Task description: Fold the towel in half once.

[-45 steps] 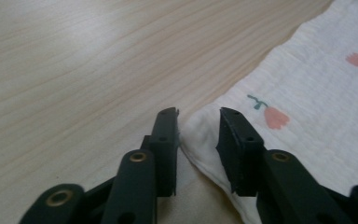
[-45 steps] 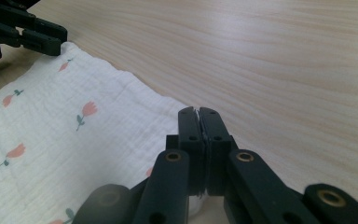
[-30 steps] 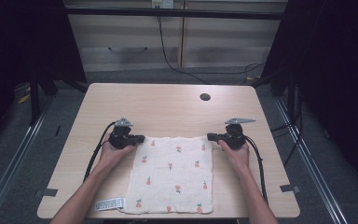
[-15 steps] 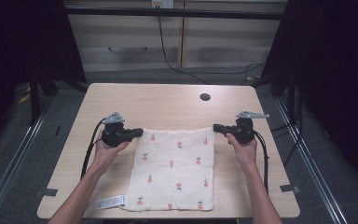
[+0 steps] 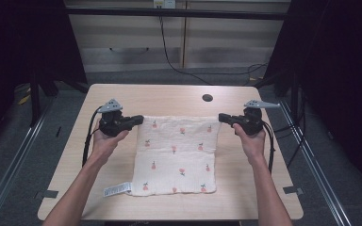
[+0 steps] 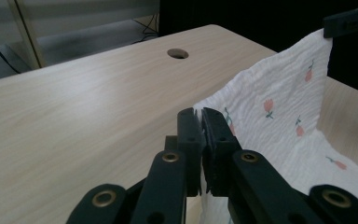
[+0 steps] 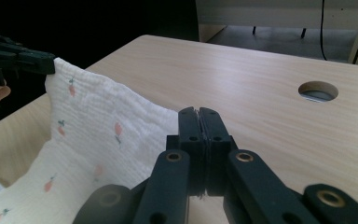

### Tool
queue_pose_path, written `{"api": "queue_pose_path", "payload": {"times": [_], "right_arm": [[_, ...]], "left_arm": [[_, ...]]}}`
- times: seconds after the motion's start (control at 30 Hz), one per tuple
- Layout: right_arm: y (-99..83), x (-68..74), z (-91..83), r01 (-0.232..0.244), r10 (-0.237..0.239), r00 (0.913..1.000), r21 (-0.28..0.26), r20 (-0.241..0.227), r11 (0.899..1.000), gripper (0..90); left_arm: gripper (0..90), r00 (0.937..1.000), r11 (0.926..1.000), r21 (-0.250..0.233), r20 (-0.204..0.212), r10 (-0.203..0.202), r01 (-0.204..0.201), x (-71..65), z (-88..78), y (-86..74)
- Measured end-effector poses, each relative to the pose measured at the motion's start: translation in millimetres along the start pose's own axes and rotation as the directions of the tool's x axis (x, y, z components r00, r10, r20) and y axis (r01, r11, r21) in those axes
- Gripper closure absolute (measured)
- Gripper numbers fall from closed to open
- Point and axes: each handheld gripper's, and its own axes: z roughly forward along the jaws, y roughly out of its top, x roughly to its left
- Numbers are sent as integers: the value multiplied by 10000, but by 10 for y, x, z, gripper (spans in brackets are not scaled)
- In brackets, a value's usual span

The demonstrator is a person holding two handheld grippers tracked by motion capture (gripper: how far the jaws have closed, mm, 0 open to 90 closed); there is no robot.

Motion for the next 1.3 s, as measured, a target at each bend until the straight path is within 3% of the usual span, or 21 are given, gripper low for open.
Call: {"api": "queue_pose_path", "payload": {"times": [0.17,0.27,0.5,0.9,1.17,1.3], "right_arm": [[117,23,-81,153,-154,9999,-278,-10,9995,894],[147,39,-136,276,-278,9996,-334,-35,9991,894],[-4,53,-206,292,-292,9993,-34,-230,9996,894],[-220,303,-300,710,-683,9954,380,-671,9968,894],[-413,374,-384,612,-559,9947,596,-861,9963,894],[-502,415,-396,607,-547,9949,695,-853,9957,894]], "left_arm": [[868,9997,9996,-204,-102,217,-219,-33,-22,150],[867,9991,9990,-237,-172,384,-388,-67,-48,163],[867,9996,9996,-90,1,274,-274,-80,-104,-22],[867,9982,9982,-131,22,594,-594,-228,-337,-222],[867,9965,9968,292,396,730,-742,-389,-446,-457],[867,9949,9928,712,374,936,-961,-442,-466,-553]]}}
